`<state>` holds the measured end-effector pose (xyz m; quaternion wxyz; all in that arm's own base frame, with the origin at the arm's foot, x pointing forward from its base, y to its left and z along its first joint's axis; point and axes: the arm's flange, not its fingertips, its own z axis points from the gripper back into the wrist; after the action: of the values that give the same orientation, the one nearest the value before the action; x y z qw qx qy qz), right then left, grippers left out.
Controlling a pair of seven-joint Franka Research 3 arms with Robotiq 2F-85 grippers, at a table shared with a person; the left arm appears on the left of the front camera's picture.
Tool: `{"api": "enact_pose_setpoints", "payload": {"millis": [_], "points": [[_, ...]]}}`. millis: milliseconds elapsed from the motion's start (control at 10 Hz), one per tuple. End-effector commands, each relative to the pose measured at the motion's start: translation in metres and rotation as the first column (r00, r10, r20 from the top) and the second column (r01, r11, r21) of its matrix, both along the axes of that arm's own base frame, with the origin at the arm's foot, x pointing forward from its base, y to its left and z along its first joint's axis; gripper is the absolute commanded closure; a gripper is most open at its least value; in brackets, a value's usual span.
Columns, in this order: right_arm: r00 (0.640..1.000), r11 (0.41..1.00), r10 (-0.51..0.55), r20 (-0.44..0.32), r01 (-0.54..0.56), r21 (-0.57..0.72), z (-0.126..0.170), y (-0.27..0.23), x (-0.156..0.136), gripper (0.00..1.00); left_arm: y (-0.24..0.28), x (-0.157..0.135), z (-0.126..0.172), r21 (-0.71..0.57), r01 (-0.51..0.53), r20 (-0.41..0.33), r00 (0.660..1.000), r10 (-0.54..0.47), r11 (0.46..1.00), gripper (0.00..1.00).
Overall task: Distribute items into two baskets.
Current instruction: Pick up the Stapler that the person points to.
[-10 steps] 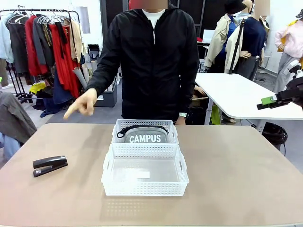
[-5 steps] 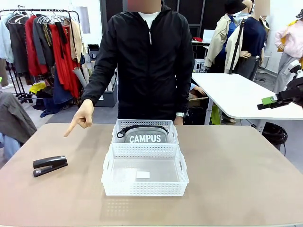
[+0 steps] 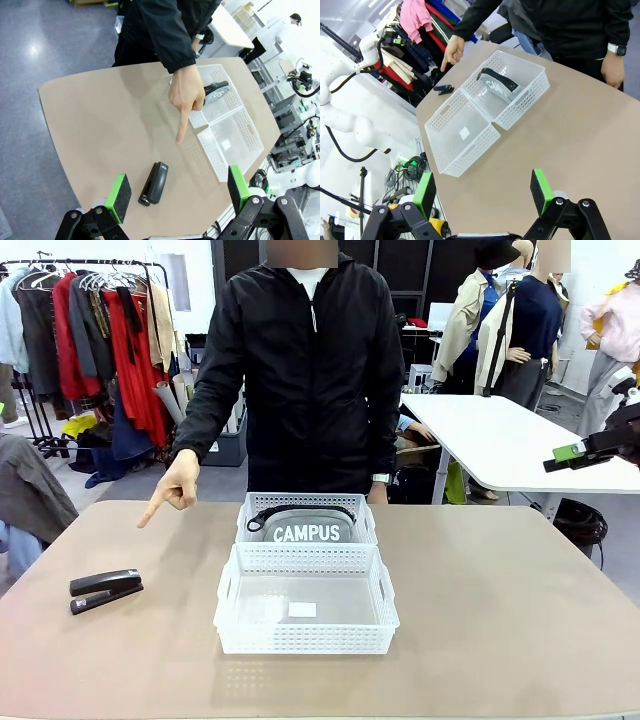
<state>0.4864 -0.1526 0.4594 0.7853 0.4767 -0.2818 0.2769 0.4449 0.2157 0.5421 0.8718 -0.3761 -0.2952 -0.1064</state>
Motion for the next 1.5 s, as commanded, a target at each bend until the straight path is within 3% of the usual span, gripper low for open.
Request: {"api": "enact_pose_setpoints", "payload": {"millis": [0, 400, 600, 1100, 1400], "points": [[1.000, 1.000, -0.010, 0.000, 0.010, 0.000, 0.001, 0.002, -0.005, 0.00, 0.000, -0.002, 0.002, -0.003, 0.001, 0.004, 1.000, -0.001, 1.000, 0.00], [1.000, 1.000, -0.010, 0.000, 0.010, 0.000, 0.001, 0.002, -0.005, 0.00, -0.032, 0.005, -0.001, 0.117, 0.028, 0.029, 0.999, -0.032, 0.993, 0.00], [1.000, 1.000, -0.010, 0.000, 0.010, 0.000, 0.001, 0.002, -0.005, 0.00, -0.059, 0.004, -0.008, 0.198, 0.097, 0.029, 0.994, -0.105, 0.975, 0.00], [1.000, 1.000, -0.010, 0.000, 0.010, 0.000, 0.001, 0.002, -0.005, 0.00, -0.115, 0.005, -0.027, 0.391, 0.305, 0.021, 0.940, -0.340, 0.868, 0.00], [1.000, 1.000, -0.010, 0.000, 0.010, 0.000, 0.001, 0.002, -0.005, 0.00, -0.147, 0.007, -0.037, 0.494, 0.366, 0.003, 0.906, -0.423, 0.788, 0.00]]}}
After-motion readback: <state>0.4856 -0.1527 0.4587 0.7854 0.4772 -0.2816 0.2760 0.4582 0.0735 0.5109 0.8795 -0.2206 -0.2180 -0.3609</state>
